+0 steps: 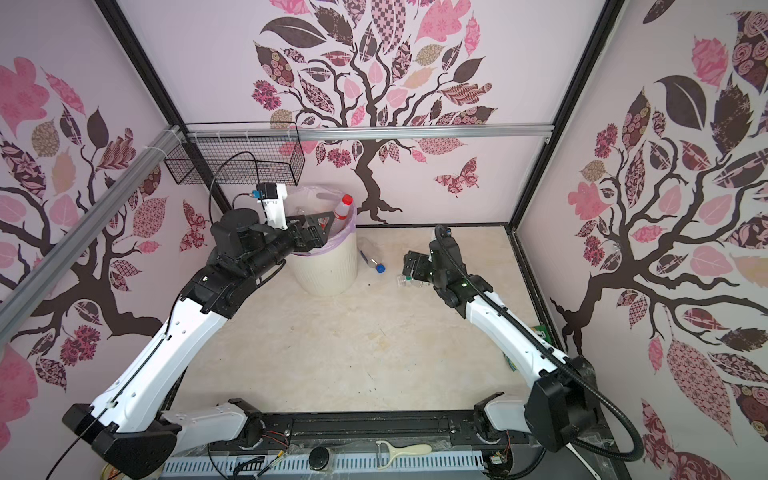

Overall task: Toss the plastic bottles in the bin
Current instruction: 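Lower left arm from the bin while right gripper reaches the green-capped bottle, then close right gripper around the green-capped bottle's body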

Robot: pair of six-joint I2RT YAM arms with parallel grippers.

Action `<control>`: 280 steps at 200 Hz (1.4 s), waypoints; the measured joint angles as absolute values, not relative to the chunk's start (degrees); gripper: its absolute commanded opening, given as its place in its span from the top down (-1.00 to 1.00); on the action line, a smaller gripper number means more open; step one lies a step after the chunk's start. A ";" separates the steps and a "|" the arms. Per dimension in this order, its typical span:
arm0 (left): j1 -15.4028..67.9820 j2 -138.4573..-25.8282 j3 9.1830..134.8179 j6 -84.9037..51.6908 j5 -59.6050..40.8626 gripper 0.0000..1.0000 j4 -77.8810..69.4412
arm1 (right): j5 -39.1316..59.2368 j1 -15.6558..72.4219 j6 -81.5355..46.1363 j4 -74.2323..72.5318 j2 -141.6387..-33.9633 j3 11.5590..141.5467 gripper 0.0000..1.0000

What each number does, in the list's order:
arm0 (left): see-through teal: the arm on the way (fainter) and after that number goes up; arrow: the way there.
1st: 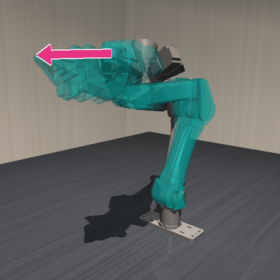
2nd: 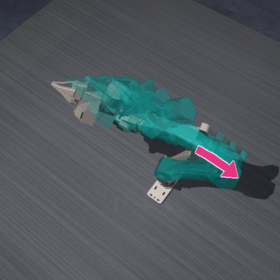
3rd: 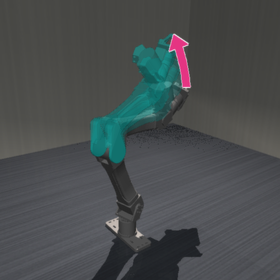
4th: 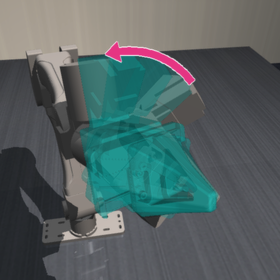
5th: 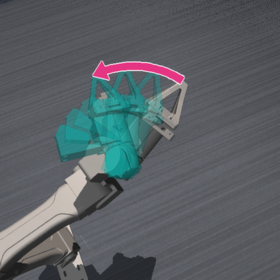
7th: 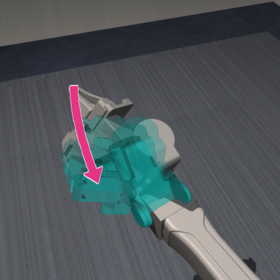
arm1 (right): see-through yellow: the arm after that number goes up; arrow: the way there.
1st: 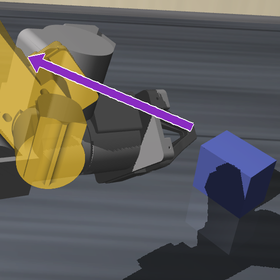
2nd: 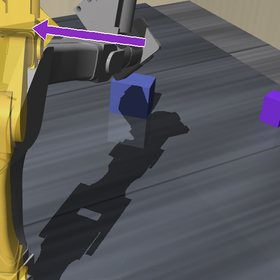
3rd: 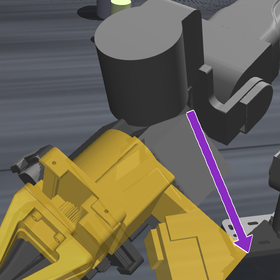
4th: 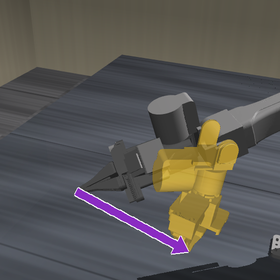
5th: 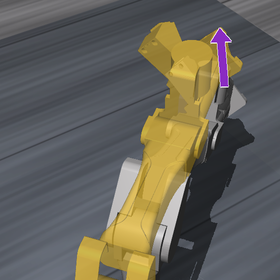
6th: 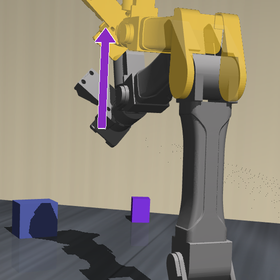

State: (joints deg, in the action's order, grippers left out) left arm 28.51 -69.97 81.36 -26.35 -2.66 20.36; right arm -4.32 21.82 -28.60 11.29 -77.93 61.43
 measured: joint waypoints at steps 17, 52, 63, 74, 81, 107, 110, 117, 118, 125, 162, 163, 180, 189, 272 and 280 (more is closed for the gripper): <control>30.13 -68.79 76.97 -28.34 -3.38 -0.97 19.55 | -5.02 19.20 -29.65 10.44 -81.97 61.45 -0.99; 37.10 -68.73 69.97 -30.41 -3.03 -0.97 19.29 | -6.24 15.49 -30.00 10.09 -91.64 63.59 -0.99; 39.00 -68.73 68.47 -31.05 -2.76 -0.97 19.22 | -7.03 14.70 -29.71 10.24 -94.65 65.28 -0.99; 40.62 -68.73 67.07 -31.62 -2.57 -0.97 18.79 | -7.60 13.93 -29.39 10.68 -97.43 67.48 -0.99; 41.45 -68.73 66.17 -31.94 -2.39 -0.97 18.55 | -7.97 13.32 -29.10 10.92 -99.24 69.23 -0.99; 43.27 -68.73 62.85 -33.32 -1.78 -0.97 17.89 | -8.58 11.09 -26.92 11.86 -105.62 76.23 -0.99; 43.33 -68.73 62.48 -33.47 -1.74 -0.97 17.82 | -8.58 11.00 -26.59 11.97 -106.26 76.95 -0.99; 43.42 -68.73 61.63 -33.82 -1.58 -0.97 17.72 | -8.51 10.59 -25.78 12.47 -107.98 79.00 -0.99; 43.42 -68.73 61.56 -33.89 -1.58 -0.97 17.72 | -8.49 10.57 -25.69 12.53 -108.16 79.20 -0.99; 43.44 -68.73 60.86 -34.22 -1.39 -0.97 17.65 | -8.25 10.22 -24.86 12.93 -109.67 80.95 -0.99; 43.44 -68.71 59.09 -35.11 -0.49 -0.96 17.63 | -5.13 10.02 -21.45 15.66 -115.57 86.87 -0.99; 43.44 -68.71 59.07 -35.18 -0.49 -0.97 17.63 | -4.99 10.02 -21.37 15.73 -115.70 86.91 -0.99; 43.44 -68.66 58.85 -35.55 -0.38 -0.97 17.32 | -2.98 10.04 -20.86 17.02 -116.46 86.94 -0.99; 43.44 -68.66 58.65 -35.75 -0.30 -0.97 17.10 | -1.96 10.07 -20.73 17.41 -116.51 86.63 -0.99; 43.44 -69.36 57.87 -37.74 -0.32 -0.97 16.27 | 3.42 10.35 -21.67 15.11 -110.59 71.57 -0.99; 43.44 -69.38 57.60 -37.89 -0.32 -0.97 16.01 | 3.73 10.52 -21.89 15.11 -109.58 70.81 -0.99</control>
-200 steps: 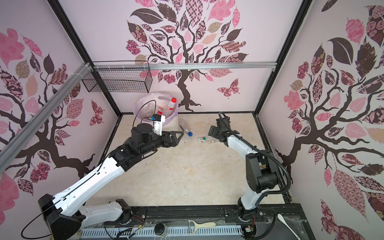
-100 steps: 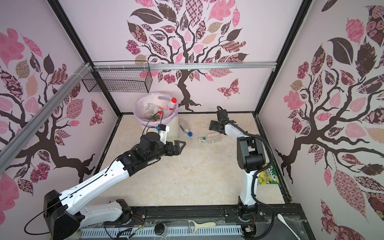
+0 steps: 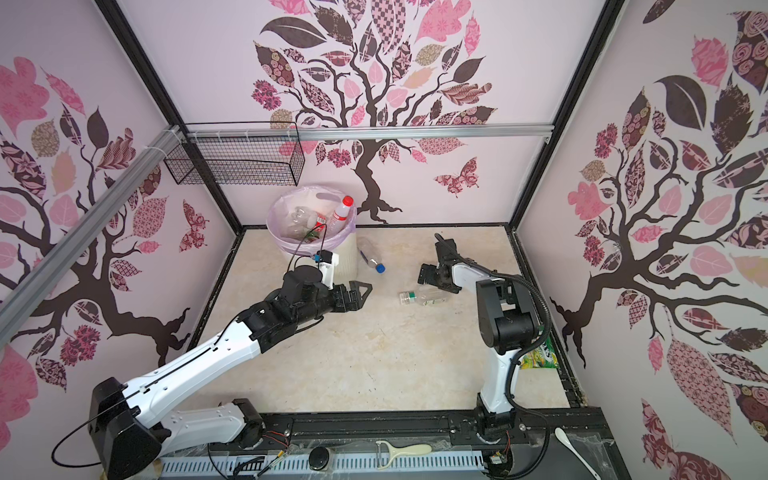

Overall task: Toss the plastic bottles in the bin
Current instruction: 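Close right gripper around the green-capped bottle's body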

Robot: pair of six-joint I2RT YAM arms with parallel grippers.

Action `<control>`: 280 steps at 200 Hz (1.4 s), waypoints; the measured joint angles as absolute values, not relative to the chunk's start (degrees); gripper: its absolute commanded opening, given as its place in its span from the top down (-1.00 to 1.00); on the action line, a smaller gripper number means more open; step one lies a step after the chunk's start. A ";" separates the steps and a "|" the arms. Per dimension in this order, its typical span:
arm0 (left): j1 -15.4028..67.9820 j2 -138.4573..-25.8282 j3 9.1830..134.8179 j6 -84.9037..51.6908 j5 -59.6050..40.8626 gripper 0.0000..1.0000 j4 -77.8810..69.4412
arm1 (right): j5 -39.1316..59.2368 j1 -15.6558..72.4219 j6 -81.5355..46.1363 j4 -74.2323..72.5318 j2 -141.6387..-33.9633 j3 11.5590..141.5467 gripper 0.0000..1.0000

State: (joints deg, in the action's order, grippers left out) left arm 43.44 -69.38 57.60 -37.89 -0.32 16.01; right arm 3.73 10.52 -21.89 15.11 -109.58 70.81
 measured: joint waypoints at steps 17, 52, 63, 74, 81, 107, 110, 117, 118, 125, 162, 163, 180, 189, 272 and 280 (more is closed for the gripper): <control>43.44 -69.43 57.19 -38.37 -0.34 -0.97 15.99 | 3.81 11.66 -22.28 14.90 -107.37 69.71 -0.99; 43.51 -69.43 56.29 -39.31 -0.34 -0.97 15.90 | 3.88 15.05 -23.18 13.56 -102.10 66.28 -0.99; 43.55 -69.43 56.05 -39.51 -0.36 -0.96 15.94 | 4.32 15.79 -23.53 13.47 -100.66 65.14 -0.99; 43.66 -69.43 55.77 -39.66 -0.34 -0.96 15.79 | 4.67 15.99 -23.94 13.39 -99.35 64.16 -0.99; 43.66 -69.41 55.51 -39.75 -0.36 -0.97 15.70 | 4.89 15.94 -24.23 13.39 -98.56 63.59 -0.99; 43.81 -69.41 54.41 -40.38 -0.32 -0.97 15.62 | 5.23 16.27 -24.67 13.47 -95.81 61.30 -0.99; 43.81 -69.41 54.26 -40.45 -0.32 -0.97 15.62 | 5.28 16.34 -24.69 13.50 -95.53 61.04 -0.99; 43.81 -69.41 54.04 -40.56 -0.32 -0.96 15.64 | 5.30 16.56 -24.77 13.43 -94.85 60.42 -0.99; 43.83 -69.41 53.98 -40.58 -0.30 -0.96 15.62 | 5.28 16.62 -24.84 13.39 -94.67 60.27 -0.99; 43.81 -69.41 53.76 -40.66 -0.30 -0.97 15.55 | 5.34 16.97 -24.95 13.23 -93.97 59.51 -0.99; 43.88 -69.38 53.52 -40.88 -0.27 -0.96 15.49 | 6.31 18.06 -25.87 12.60 -91.15 55.09 -0.99; 43.88 -69.38 53.52 -40.88 -0.30 -0.97 15.51 | 6.42 18.11 -25.93 12.53 -91.09 54.94 -0.99; 43.88 -69.38 53.52 -40.95 -0.27 -0.97 15.49 | 7.16 18.39 -26.48 11.90 -90.48 52.97 -0.99; 43.88 -69.38 53.52 -40.95 -0.25 -0.97 15.51 | 7.38 18.57 -26.85 11.79 -90.30 52.23 -0.99; 43.92 -69.38 53.52 -40.97 0.45 -0.97 15.51 | 8.16 25.39 -30.20 10.46 -85.19 48.05 -0.99; 43.92 -69.38 53.52 -40.95 0.60 -0.96 15.51 | 8.23 26.09 -30.57 10.31 -85.19 47.99 -0.99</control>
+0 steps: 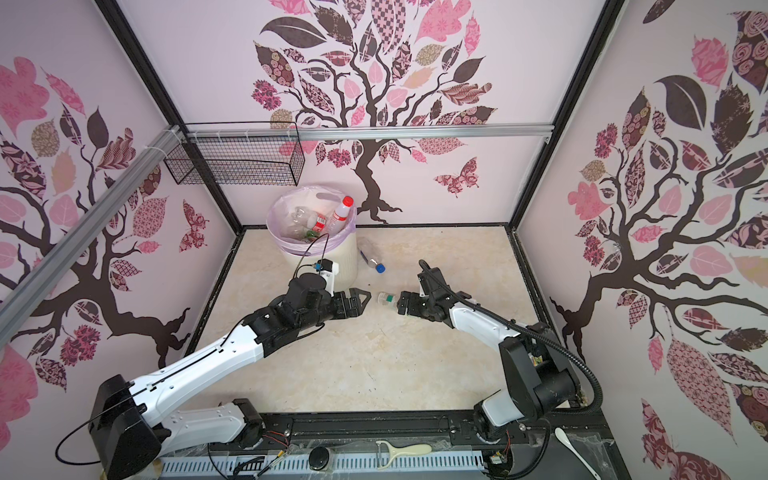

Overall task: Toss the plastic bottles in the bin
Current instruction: 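Close right gripper around the green-capped bottle's body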

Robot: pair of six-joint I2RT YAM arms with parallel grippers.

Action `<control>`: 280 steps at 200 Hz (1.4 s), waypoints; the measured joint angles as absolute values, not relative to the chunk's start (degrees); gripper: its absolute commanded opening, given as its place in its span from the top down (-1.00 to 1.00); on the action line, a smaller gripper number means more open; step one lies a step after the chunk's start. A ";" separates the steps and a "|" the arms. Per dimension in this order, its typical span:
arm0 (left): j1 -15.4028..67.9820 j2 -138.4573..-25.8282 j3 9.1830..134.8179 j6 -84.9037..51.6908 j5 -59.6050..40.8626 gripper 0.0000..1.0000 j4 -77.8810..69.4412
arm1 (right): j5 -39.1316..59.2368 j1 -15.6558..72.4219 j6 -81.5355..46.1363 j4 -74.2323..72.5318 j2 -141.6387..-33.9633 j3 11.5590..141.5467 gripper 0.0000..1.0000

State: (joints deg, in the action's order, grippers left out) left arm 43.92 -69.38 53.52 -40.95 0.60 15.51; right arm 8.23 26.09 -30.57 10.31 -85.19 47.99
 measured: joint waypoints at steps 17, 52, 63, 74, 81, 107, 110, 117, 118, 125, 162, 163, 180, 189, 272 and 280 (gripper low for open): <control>43.92 -69.38 53.52 -40.93 0.99 -0.97 15.53 | 8.38 27.88 -31.62 9.89 -85.19 47.75 -0.99; 43.92 -69.38 53.52 -40.73 1.98 -0.97 15.75 | 8.45 33.54 -33.39 9.21 -85.21 47.27 -0.99; 43.92 -69.38 53.52 -40.69 2.48 -0.97 16.01 | 8.71 34.98 -33.56 9.10 -85.21 47.31 -0.99; 43.92 -69.34 53.54 -40.56 3.01 -0.97 16.38 | 9.28 36.03 -33.63 9.17 -85.21 47.31 -0.99; 43.92 -69.25 53.54 -40.42 3.40 -0.97 16.80 | 9.39 36.42 -33.47 9.23 -85.21 47.31 -0.99; 43.86 -67.99 53.54 -39.38 4.84 -0.97 19.09 | 7.86 36.45 -31.81 11.99 -84.07 47.59 -0.99; 43.83 -67.72 53.54 -39.24 4.97 -0.97 19.40 | 7.38 36.45 -31.48 12.53 -83.66 47.64 -0.99; 43.75 -67.09 53.54 -38.98 5.30 -0.97 19.90 | 6.09 36.45 -30.74 13.63 -82.61 47.81 -0.99; 43.72 -67.02 53.54 -38.98 5.34 -0.97 19.92 | 6.00 36.45 -30.68 13.74 -82.48 47.86 -0.99; 43.59 -66.26 53.54 -38.83 5.65 -0.97 20.23 | 4.34 36.34 -29.89 14.90 -81.17 48.23 -0.99; 43.09 -64.60 53.54 -38.96 6.20 -0.97 20.23 | -2.46 36.25 -25.80 15.29 -78.19 50.61 -0.99; 43.09 -64.62 53.54 -38.98 6.17 -0.97 20.25 | -2.61 36.25 -25.74 15.29 -78.35 50.74 -0.99; 43.09 -64.64 53.54 -39.24 6.07 -0.97 20.38 | -3.84 36.23 -24.12 14.66 -80.75 52.45 -0.99; 43.07 -64.62 53.54 -39.31 6.07 -0.97 20.43 | -4.34 36.23 -23.49 14.09 -82.67 53.32 -0.99; 38.74 -60.45 50.76 -41.69 4.21 -0.96 22.41 | -4.69 36.23 -20.21 12.99 -94.80 55.68 -0.70; 38.41 -60.47 50.28 -42.04 3.88 -0.97 22.57 | -4.80 36.25 -19.94 12.97 -95.18 55.68 -0.65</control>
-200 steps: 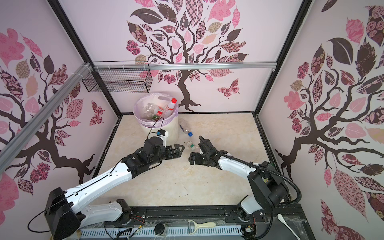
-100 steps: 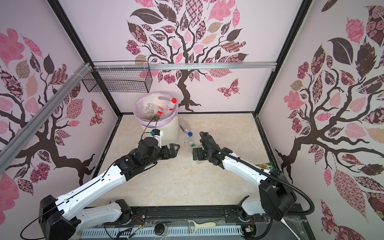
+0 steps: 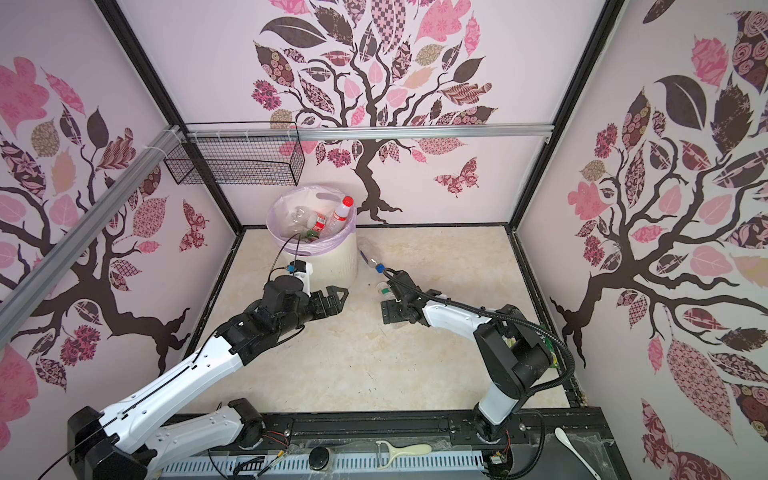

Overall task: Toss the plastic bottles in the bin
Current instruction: 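Close right gripper around the green-capped bottle's body, then raise the bottle with right gripper while left gripper grasps its cap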

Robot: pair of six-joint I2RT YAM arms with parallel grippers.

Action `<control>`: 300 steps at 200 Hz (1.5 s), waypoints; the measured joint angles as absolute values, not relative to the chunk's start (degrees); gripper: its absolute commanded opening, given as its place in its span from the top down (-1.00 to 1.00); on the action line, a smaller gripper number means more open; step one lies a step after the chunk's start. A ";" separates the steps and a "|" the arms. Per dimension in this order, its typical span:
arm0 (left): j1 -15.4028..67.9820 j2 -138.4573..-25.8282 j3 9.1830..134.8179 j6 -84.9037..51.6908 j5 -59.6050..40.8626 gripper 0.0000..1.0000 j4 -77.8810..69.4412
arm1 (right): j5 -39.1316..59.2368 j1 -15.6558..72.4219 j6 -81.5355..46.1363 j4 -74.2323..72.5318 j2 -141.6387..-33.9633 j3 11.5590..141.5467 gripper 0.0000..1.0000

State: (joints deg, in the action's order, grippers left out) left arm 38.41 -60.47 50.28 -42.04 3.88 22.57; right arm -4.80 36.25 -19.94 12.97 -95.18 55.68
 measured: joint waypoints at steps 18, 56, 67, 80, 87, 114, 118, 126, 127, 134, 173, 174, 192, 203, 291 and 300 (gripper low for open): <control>38.22 -60.47 49.74 -42.46 3.22 -0.97 22.90 | -5.04 36.25 -19.40 12.80 -95.94 55.68 -0.53; 38.22 -60.60 49.71 -43.57 2.09 -0.97 22.79 | -5.54 36.25 -19.03 12.47 -97.34 56.01 -0.37; 38.15 -60.73 49.69 -43.75 1.89 -0.97 22.79 | -5.61 36.25 -19.00 12.45 -97.43 56.05 -0.34; 38.13 -60.82 49.71 -43.81 1.72 -0.96 22.79 | -5.63 36.25 -18.83 12.49 -97.71 56.36 -0.16; 38.11 -60.82 49.71 -43.90 1.58 -0.97 22.81 | -5.56 36.25 -18.87 12.62 -97.89 56.69 -0.06; 37.36 -61.04 49.71 -44.64 0.45 -0.97 22.79 | -4.78 36.25 -18.85 13.17 -97.73 57.06 -0.03; 37.17 -61.12 49.71 -44.80 0.16 -0.96 22.79 | -4.49 36.25 -18.87 13.32 -97.60 57.06 -0.03; 36.80 -61.36 49.74 -45.06 -0.36 -0.97 22.79 | -4.08 36.25 -18.92 13.80 -97.19 57.06 -0.03; 36.73 -61.41 49.76 -45.08 -0.43 -0.97 22.79 | -4.03 36.25 -18.92 13.89 -97.10 57.06 -0.03; 36.56 -61.78 49.87 -45.21 -0.78 -0.97 22.79 | -3.64 36.25 -19.03 14.46 -96.38 57.06 -0.03; 36.29 -66.63 55.33 -45.25 -3.29 -0.97 23.44 | -0.73 36.25 -19.57 16.56 -87.48 57.98 -0.04; 36.29 -66.74 55.48 -45.28 -3.33 -0.97 23.40 | -0.62 36.25 -19.59 16.56 -87.15 58.06 -0.04; 36.29 -69.38 60.27 -45.10 -4.21 -0.97 23.29 | 0.84 36.25 -20.51 16.64 -82.76 59.51 -0.05; 36.29 -71.11 63.79 -44.91 -4.43 -0.97 23.22 | 1.85 36.25 -21.06 16.69 -80.53 60.40 -0.05; 36.29 -81.32 77.06 -43.55 -5.72 -0.82 19.75 | 9.65 36.77 -26.70 16.32 -73.84 63.29 -0.02; 36.29 -81.97 77.06 -43.62 -5.89 -0.79 19.53 | 10.09 37.06 -27.07 16.08 -73.76 63.29 -0.02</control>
State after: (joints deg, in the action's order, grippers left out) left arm 36.29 -81.97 77.06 -43.62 -5.89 19.53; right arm 10.09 37.06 -27.07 16.08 -73.76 63.29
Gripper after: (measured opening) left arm 0.915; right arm 0.551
